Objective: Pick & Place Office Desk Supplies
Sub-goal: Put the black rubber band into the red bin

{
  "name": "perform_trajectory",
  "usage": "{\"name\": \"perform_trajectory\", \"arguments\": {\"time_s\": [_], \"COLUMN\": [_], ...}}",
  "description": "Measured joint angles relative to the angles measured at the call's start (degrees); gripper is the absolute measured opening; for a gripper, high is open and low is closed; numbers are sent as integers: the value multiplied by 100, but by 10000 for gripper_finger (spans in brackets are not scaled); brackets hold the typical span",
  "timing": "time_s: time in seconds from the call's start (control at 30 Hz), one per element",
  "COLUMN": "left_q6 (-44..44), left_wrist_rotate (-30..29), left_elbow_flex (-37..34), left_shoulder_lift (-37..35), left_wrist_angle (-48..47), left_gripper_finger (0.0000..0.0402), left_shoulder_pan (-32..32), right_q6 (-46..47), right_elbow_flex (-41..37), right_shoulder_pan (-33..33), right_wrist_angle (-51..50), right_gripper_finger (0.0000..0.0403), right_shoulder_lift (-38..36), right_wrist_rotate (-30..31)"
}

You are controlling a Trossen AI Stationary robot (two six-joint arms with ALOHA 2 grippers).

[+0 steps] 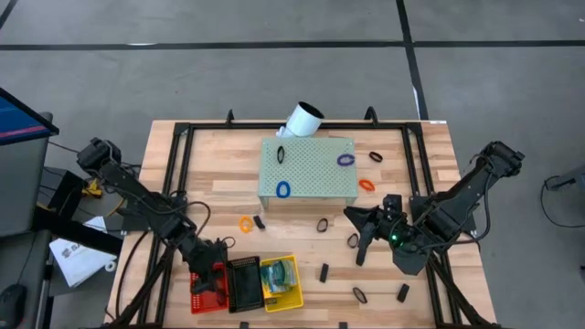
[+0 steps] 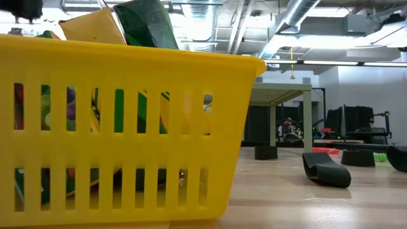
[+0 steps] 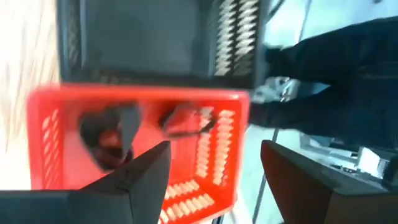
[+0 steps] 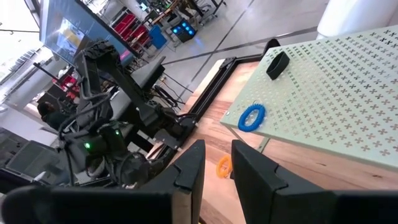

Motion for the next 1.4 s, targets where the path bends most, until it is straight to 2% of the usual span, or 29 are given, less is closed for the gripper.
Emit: {"name": "perform_trajectory", "arguments": {"time_s": [0.1, 0.3, 0.53, 0.7, 0.83, 1.07, 1.4], "left_q6": [643, 2046, 3646, 4730, 5079, 5522, 5512], "left_wrist_rotate": [-476, -1833, -1974, -2428, -2521, -3291, -3274], "left_elbow_flex": [0, 9, 175, 464, 475, 465, 463], "left_shoulder_lift": [-292, -608, -77, 657, 1303, 2139, 2544], "left_wrist_angle": [240, 658, 1028, 1099, 1082, 1038, 935], "left_gripper_finger": [236, 207, 219, 235, 234, 223, 223], "left_shoulder_pan": [2, 179, 1103, 1595, 1847, 2068, 2328], "right_q6": [1, 19, 19, 19, 19, 20, 57], "right_elbow_flex": [0, 0, 0, 0, 0, 0, 0], "right_shoulder_pan": [0, 0, 0, 33, 75, 114, 114], "right_wrist_angle": [1, 3, 3, -1, -3, -45, 1], "right_gripper_finger": [77, 77, 77, 77, 77, 77, 77], "right_shoulder_lift": [0, 0, 0, 0, 0, 0, 0], "right_wrist_rotate": [-1, -65, -125, -130, -137, -145, -151]}}
